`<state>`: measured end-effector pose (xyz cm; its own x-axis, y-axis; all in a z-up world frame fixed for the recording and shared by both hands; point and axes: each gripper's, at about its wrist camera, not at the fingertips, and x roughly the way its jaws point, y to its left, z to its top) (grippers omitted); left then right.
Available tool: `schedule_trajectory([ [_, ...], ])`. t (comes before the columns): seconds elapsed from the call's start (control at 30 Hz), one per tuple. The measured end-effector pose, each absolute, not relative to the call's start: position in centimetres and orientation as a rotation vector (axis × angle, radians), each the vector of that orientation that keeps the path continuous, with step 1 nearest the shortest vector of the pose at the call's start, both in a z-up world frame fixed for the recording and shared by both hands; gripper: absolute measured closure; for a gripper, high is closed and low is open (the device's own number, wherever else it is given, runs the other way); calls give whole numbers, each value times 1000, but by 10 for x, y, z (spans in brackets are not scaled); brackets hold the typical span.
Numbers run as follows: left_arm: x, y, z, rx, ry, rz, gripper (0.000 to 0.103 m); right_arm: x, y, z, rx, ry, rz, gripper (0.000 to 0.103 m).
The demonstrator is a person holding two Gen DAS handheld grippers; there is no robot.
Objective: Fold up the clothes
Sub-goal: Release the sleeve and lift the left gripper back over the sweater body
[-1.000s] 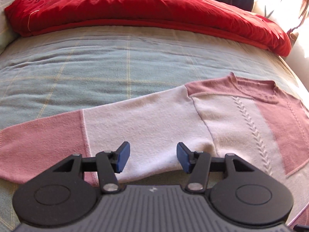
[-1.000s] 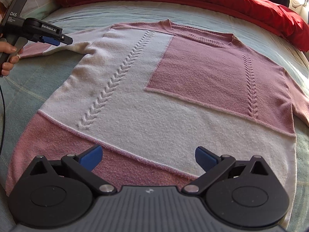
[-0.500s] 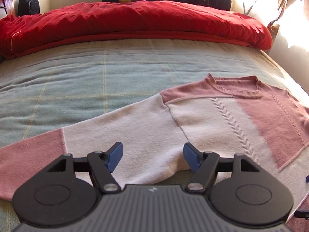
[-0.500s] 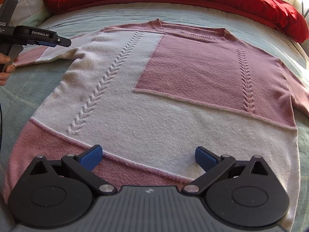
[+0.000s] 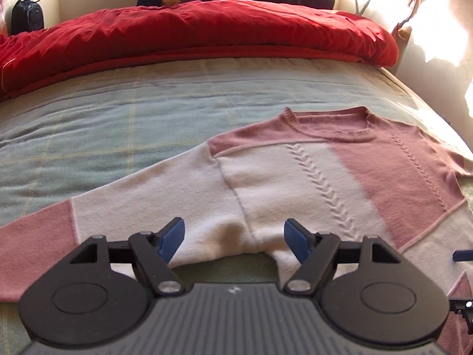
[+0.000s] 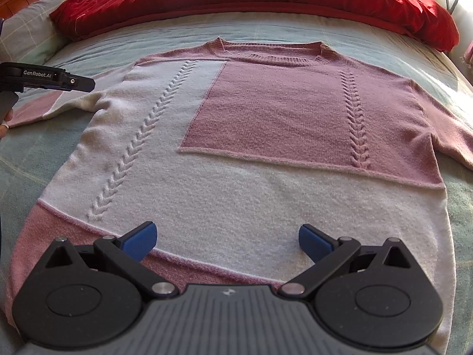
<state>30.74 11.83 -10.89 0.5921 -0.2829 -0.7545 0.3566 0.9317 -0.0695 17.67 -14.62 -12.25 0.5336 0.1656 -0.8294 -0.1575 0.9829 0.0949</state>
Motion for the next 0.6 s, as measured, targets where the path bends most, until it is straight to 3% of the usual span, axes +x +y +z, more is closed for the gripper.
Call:
schedule_trajectory([
  [0.1, 306, 93, -134, 221, 897, -302, 28, 174, -152, -120, 9, 982, 182, 0],
  [0.27, 290, 108, -145, 190, 936, -251, 26, 167, -167, -115, 3, 972, 167, 0],
  [0.5, 258, 94, -111, 193, 942, -248, 27, 152, -205, -104, -4, 950, 117, 0],
  [0.6, 252, 71, -90, 121, 907, -302, 22, 163, -227, -93, -31, 905, 92, 0],
])
